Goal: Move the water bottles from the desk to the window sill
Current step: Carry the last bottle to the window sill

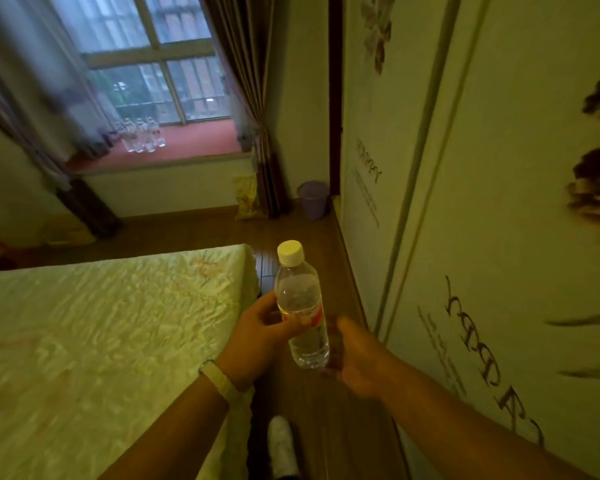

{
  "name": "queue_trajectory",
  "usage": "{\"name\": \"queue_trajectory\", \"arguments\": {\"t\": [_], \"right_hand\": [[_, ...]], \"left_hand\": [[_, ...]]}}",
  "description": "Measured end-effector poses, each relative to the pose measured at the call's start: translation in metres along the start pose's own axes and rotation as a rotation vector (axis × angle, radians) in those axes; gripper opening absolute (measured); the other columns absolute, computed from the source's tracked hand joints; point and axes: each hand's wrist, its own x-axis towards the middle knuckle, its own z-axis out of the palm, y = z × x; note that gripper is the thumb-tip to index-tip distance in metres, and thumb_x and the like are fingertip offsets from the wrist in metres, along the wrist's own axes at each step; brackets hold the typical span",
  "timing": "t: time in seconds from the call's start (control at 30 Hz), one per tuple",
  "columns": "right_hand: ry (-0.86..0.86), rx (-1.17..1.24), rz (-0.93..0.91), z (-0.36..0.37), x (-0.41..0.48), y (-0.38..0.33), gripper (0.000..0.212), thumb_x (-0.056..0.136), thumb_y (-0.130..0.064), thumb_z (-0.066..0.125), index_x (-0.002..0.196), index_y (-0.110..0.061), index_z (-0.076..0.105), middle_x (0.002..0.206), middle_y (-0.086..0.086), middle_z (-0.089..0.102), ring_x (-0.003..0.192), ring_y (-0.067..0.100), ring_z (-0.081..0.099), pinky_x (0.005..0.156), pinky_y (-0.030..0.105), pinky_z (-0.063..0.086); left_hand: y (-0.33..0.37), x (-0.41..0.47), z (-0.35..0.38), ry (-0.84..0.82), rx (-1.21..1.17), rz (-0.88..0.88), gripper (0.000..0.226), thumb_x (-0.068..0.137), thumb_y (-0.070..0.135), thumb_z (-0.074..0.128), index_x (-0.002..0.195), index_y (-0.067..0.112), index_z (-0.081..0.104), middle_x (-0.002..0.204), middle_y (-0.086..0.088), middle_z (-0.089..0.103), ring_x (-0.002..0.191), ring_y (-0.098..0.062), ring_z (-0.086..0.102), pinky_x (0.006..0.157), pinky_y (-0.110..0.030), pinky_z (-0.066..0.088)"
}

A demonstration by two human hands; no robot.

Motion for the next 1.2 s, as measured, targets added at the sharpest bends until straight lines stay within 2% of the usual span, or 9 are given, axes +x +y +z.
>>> {"name": "queue_trajectory", "arguments": {"t": [0.23,0.33,0.4,0.53,0.7,0.8,1.03,1.1,1.2], "right_hand": [[-0.022,0.004,0.019,0.057,0.110,-0.069,0.034,0.103,-0.041,0.036,0.112,-0.019,0.060,0.118,0.015,0.064,0.109,0.031,0.061,0.080,0.039,0.053],[0.006,0.019,0.036,0.087,0.154,-0.105,0.034,0.103,-0.041,0.039,0.119,-0.018,0.058,0.122,0.015,0.063,0.115,0.033,0.059,0.098,0.047,0.049],[-0.005,0.025,0.025,0.108,0.179,-0.129,0.034,0.103,-0.040,0.041,0.121,-0.017,0.058,0.125,0.017,0.062,0.116,0.034,0.060,0.104,0.051,0.045],[-0.014,0.015,-0.013,0.142,0.222,-0.176,0.029,0.100,-0.038,0.045,0.114,-0.018,0.062,0.119,0.015,0.066,0.112,0.033,0.062,0.104,0.051,0.046],[-0.043,-0.019,-0.035,0.171,0.262,-0.212,0.033,0.099,-0.038,0.047,0.121,-0.016,0.059,0.123,0.016,0.063,0.112,0.034,0.062,0.099,0.049,0.049],[-0.044,-0.047,-0.017,0.186,0.294,-0.238,0.028,0.098,-0.036,0.047,0.112,-0.016,0.062,0.119,0.016,0.065,0.111,0.034,0.062,0.100,0.049,0.047],[-0.090,-0.082,0.028,0.201,0.389,-0.298,0.029,0.098,-0.042,0.048,0.108,-0.019,0.064,0.116,0.013,0.067,0.110,0.032,0.062,0.105,0.051,0.044],[-0.124,-0.078,0.030,0.204,0.420,-0.322,0.031,0.096,-0.043,0.050,0.110,-0.019,0.063,0.116,0.012,0.067,0.109,0.031,0.063,0.100,0.049,0.048],[-0.175,-0.065,0.032,0.210,0.461,-0.363,0.027,0.094,-0.044,0.053,0.104,-0.023,0.065,0.108,0.009,0.069,0.101,0.028,0.065,0.082,0.041,0.053]], "left_hand": [[-0.013,0.121,-0.078,0.025,-0.068,0.004,0.050,0.073,0.016,0.079,0.122,0.014,0.066,0.114,-0.003,0.074,0.104,-0.020,0.071,0.084,-0.029,0.059],[-0.010,0.178,-0.116,-0.016,-0.078,-0.006,0.047,0.074,0.018,0.081,0.119,0.019,0.068,0.115,-0.004,0.074,0.106,-0.022,0.070,0.083,-0.030,0.058],[-0.001,0.213,-0.140,-0.031,-0.062,0.001,0.046,0.074,0.022,0.082,0.118,0.025,0.069,0.114,-0.001,0.074,0.106,-0.020,0.070,0.082,-0.028,0.058],[0.017,0.276,-0.180,-0.041,-0.032,0.033,0.042,0.074,0.025,0.081,0.114,0.031,0.069,0.113,0.003,0.074,0.105,-0.017,0.070,0.081,-0.027,0.058],[0.023,0.324,-0.213,-0.034,-0.057,0.045,0.044,0.075,0.024,0.081,0.116,0.031,0.069,0.113,0.002,0.074,0.105,-0.017,0.070,0.079,-0.022,0.057],[0.025,0.359,-0.231,-0.020,-0.023,0.066,0.045,0.074,0.032,0.080,0.117,0.034,0.067,0.114,0.004,0.073,0.105,-0.014,0.070,0.079,-0.022,0.057],[0.015,0.453,-0.258,0.073,-0.012,0.042,0.053,0.068,0.038,0.082,0.119,0.031,0.067,0.115,0.001,0.073,0.106,-0.019,0.069,0.086,-0.034,0.058],[0.017,0.487,-0.265,0.095,0.014,0.031,0.052,0.071,0.036,0.084,0.119,0.032,0.066,0.115,0.002,0.073,0.107,-0.018,0.069,0.087,-0.035,0.058],[0.028,0.540,-0.270,0.121,0.031,0.030,0.043,0.076,0.032,0.079,0.117,0.034,0.067,0.114,0.003,0.073,0.105,-0.017,0.069,0.080,-0.028,0.058]]}}
